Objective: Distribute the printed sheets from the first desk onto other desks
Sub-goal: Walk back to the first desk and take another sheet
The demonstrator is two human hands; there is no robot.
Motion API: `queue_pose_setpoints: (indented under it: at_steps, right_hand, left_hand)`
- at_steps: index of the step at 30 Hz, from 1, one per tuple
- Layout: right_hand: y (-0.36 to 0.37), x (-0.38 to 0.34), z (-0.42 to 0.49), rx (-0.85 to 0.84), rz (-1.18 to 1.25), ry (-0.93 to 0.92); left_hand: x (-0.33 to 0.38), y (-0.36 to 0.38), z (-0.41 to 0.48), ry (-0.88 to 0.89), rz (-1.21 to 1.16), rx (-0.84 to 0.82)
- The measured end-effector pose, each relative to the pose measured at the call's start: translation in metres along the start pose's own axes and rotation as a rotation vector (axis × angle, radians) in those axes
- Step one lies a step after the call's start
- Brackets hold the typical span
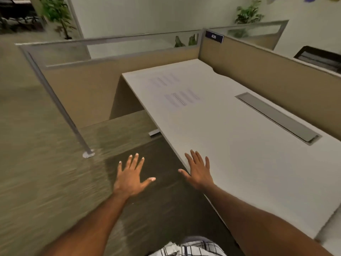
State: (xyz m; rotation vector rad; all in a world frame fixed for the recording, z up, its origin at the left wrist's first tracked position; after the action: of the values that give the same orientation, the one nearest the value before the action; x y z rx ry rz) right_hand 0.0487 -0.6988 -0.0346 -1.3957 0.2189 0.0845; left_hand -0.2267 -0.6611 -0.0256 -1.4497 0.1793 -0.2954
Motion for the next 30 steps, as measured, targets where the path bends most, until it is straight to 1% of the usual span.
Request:
queue_pose_setpoints:
  at_steps: [5, 10, 14, 16, 18, 23, 26, 30]
  right_hand:
    - [0.017, -0.010, 0.062, 0.020, 0.040, 0.073]
    - [0.037, 0.007, 0.141, 0.038, 0.033, 0.111]
    - [0.044, 0.020, 0.207, 0.039, 0.079, 0.190]
    - [0.047, 0.025, 0.238, 0.051, 0.104, 0.201]
    - [0.048, 0.028, 0.260, 0.052, 0.102, 0.195]
    - [0.059, 0.039, 0.298, 0.076, 0.125, 0.252]
    - [0.068, 0.044, 0.318, 0.071, 0.099, 0.292]
    - [0.077, 0.046, 0.351, 0.090, 0.108, 0.384]
  left_hand:
    - [-0.023, 0.008, 0.085, 0.077, -0.005, -0.019]
    - [-0.024, 0.016, 0.178, 0.134, -0.001, -0.020]
    - [-0.028, 0.015, 0.247, 0.210, 0.024, 0.003]
    - [-0.033, 0.010, 0.285, 0.212, 0.029, 0.020]
    - [-0.035, 0.006, 0.318, 0.213, 0.028, 0.027]
    - [-0.028, 0.013, 0.398, 0.282, 0.034, -0.016]
    - [-0.020, 0.025, 0.450, 0.303, -0.028, -0.035]
    - [-0.002, 0.045, 0.510, 0.377, -0.134, -0.074]
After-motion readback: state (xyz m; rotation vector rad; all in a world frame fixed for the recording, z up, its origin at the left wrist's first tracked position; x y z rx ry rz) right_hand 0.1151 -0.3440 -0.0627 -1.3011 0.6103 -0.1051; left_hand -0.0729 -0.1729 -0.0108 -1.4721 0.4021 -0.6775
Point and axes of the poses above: each hand's wrist, its own z-axis towards the middle knuckle, its own y-axis out of the palm, x = y × z, the point moved 3 cm from there along z, towards the middle knuckle, and after that the axes turned 13 degrees about x, right-handed, at the moved point
